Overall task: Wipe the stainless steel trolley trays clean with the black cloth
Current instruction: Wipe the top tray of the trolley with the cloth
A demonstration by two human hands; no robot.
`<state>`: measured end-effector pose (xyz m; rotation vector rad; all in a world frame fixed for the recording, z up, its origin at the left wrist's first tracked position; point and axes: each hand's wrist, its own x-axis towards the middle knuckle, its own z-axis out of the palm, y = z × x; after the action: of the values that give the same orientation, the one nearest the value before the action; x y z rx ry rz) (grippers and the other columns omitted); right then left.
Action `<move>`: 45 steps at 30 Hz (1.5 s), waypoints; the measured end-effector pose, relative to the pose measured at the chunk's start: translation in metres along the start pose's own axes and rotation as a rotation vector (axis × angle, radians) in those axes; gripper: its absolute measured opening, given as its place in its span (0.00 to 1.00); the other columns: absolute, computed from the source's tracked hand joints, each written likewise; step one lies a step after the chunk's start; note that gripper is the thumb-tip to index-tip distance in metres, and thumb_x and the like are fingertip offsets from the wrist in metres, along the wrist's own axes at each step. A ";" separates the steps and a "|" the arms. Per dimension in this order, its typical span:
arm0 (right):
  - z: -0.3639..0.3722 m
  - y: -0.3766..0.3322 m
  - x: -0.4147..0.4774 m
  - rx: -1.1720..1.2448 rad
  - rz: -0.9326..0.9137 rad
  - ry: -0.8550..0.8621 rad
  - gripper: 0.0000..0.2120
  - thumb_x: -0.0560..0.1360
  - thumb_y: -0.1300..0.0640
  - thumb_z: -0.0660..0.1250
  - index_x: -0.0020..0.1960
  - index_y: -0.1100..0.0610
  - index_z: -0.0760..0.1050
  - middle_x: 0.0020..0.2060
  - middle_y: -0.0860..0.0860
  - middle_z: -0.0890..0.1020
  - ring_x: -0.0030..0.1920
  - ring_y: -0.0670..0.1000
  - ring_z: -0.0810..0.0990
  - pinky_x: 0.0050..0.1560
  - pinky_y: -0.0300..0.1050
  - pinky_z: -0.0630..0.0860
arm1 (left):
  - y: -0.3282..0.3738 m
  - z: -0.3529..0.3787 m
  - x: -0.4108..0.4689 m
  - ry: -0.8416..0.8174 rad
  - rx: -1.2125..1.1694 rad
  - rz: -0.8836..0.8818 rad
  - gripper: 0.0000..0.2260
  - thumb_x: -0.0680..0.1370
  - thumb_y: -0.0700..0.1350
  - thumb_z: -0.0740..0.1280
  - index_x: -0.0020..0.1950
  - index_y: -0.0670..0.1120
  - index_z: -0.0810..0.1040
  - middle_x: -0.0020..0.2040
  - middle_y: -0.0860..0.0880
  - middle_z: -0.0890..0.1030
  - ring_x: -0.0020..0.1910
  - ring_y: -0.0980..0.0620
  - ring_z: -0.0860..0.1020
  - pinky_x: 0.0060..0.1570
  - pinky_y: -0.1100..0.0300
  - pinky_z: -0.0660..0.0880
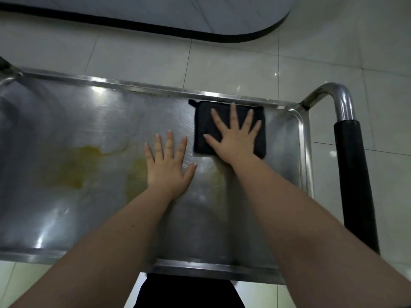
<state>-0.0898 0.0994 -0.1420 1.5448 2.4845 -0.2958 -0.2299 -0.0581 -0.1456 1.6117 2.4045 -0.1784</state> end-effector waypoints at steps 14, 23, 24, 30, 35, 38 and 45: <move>-0.015 0.073 -0.001 0.096 0.311 -0.054 0.35 0.73 0.25 0.49 0.75 0.30 0.41 0.79 0.48 0.39 0.76 0.67 0.35 0.70 0.73 0.34 | -0.089 -0.018 0.048 0.010 -0.029 0.031 0.29 0.77 0.70 0.39 0.77 0.65 0.36 0.80 0.53 0.38 0.78 0.44 0.37 0.70 0.34 0.32; -0.004 -0.087 0.034 0.029 0.014 0.006 0.35 0.71 0.24 0.42 0.75 0.31 0.36 0.78 0.51 0.35 0.73 0.71 0.31 0.63 0.77 0.30 | -0.092 -0.009 0.051 0.065 -0.040 0.011 0.29 0.74 0.72 0.32 0.74 0.67 0.31 0.77 0.56 0.33 0.78 0.45 0.37 0.71 0.34 0.36; -0.004 -0.084 0.033 0.019 -0.001 0.002 0.35 0.71 0.24 0.41 0.75 0.31 0.36 0.78 0.50 0.35 0.74 0.69 0.31 0.64 0.76 0.30 | -0.092 -0.009 0.051 0.068 -0.045 0.010 0.30 0.74 0.72 0.32 0.75 0.67 0.31 0.78 0.56 0.34 0.78 0.45 0.38 0.72 0.34 0.36; -0.011 0.040 0.020 0.027 0.223 -0.017 0.34 0.71 0.23 0.43 0.74 0.28 0.38 0.79 0.44 0.39 0.77 0.64 0.37 0.69 0.75 0.35 | -0.091 -0.010 0.050 0.066 -0.087 0.034 0.30 0.75 0.72 0.33 0.75 0.67 0.33 0.79 0.56 0.36 0.78 0.46 0.37 0.71 0.35 0.34; -0.019 0.095 0.000 0.026 0.438 -0.044 0.37 0.68 0.22 0.37 0.75 0.30 0.37 0.79 0.46 0.40 0.77 0.64 0.37 0.70 0.74 0.38 | -0.092 -0.010 0.049 0.071 -0.103 0.052 0.29 0.76 0.70 0.36 0.76 0.66 0.34 0.78 0.55 0.36 0.78 0.45 0.36 0.71 0.34 0.33; -0.012 0.033 0.004 0.019 0.275 -0.037 0.36 0.71 0.24 0.42 0.75 0.31 0.37 0.79 0.48 0.38 0.76 0.68 0.37 0.69 0.76 0.37 | -0.093 -0.011 0.050 0.057 -0.097 0.050 0.28 0.76 0.70 0.34 0.75 0.66 0.32 0.78 0.55 0.34 0.78 0.45 0.35 0.71 0.33 0.34; 0.007 -0.060 -0.025 0.024 -0.002 -0.039 0.35 0.70 0.24 0.40 0.75 0.30 0.38 0.79 0.45 0.40 0.76 0.64 0.34 0.68 0.72 0.29 | -0.095 -0.008 0.048 0.044 -0.111 0.046 0.27 0.77 0.68 0.36 0.76 0.66 0.35 0.80 0.54 0.38 0.78 0.45 0.37 0.71 0.33 0.35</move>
<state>-0.1329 0.0500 -0.1378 1.5314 2.4617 -0.3539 -0.3361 -0.0495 -0.1534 1.6358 2.3620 -0.0008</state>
